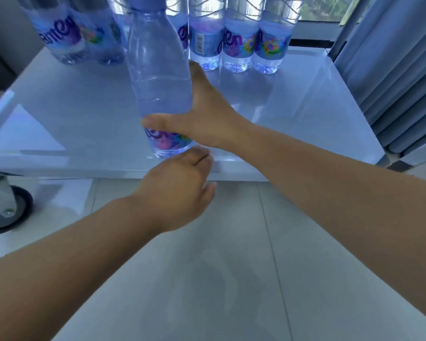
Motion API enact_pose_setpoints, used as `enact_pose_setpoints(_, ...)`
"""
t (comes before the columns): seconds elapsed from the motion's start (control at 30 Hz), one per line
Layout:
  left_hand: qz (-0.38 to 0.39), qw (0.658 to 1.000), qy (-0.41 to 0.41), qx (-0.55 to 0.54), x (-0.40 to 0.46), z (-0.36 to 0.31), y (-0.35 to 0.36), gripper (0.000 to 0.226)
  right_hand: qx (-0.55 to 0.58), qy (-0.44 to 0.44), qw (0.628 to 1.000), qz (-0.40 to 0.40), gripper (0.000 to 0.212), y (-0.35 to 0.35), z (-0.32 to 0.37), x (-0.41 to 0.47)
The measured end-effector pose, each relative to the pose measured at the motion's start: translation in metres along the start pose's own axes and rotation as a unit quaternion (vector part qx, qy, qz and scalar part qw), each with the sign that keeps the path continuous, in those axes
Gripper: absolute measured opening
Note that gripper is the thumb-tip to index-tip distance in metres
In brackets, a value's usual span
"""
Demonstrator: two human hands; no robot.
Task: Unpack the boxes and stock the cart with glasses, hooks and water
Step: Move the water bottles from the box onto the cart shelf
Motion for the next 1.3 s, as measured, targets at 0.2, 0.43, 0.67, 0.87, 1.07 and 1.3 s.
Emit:
enact_pose_setpoints(0.2,-0.013,0.999,0.03,0.011,-0.016,0.0,-0.006,0.048,0.008,0.009,0.994,-0.105,0.071,-0.007,-0.006,-0.016)
enact_pose_setpoints(0.43,-0.027,0.998,0.055,-0.006,0.031,-0.026,-0.009,0.066,-0.012,0.056,0.979,-0.194,0.072,-0.08,-0.057,-0.039)
enact_pose_setpoints(0.67,0.018,0.998,-0.018,-0.053,0.11,-0.064,0.024,0.041,-0.048,0.145,0.954,-0.259,0.063,-0.141,-0.112,-0.053)
enact_pose_setpoints(0.87,0.014,0.997,-0.063,-0.046,0.132,-0.081,0.041,0.055,-0.053,0.201,0.945,-0.252,0.062,-0.13,-0.148,-0.066)
enact_pose_setpoints(1.07,0.022,0.995,-0.091,-0.04,0.161,-0.074,0.037,0.053,-0.114,0.188,0.933,-0.284,0.048,-0.139,-0.16,-0.043)
enact_pose_setpoints(1.3,0.052,0.998,-0.033,0.01,0.192,-0.08,0.034,0.058,-0.167,0.204,0.917,-0.299,0.051,-0.155,-0.176,0.005)
Point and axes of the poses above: each hand's wrist, its own x-axis towards the middle knuckle, its own y-axis out of the palm, z = x × y, the point moved 5 cm from there along x, towards the middle knuckle, and after that the axes turned 6 degrees about -x, right-handed, at the moved point
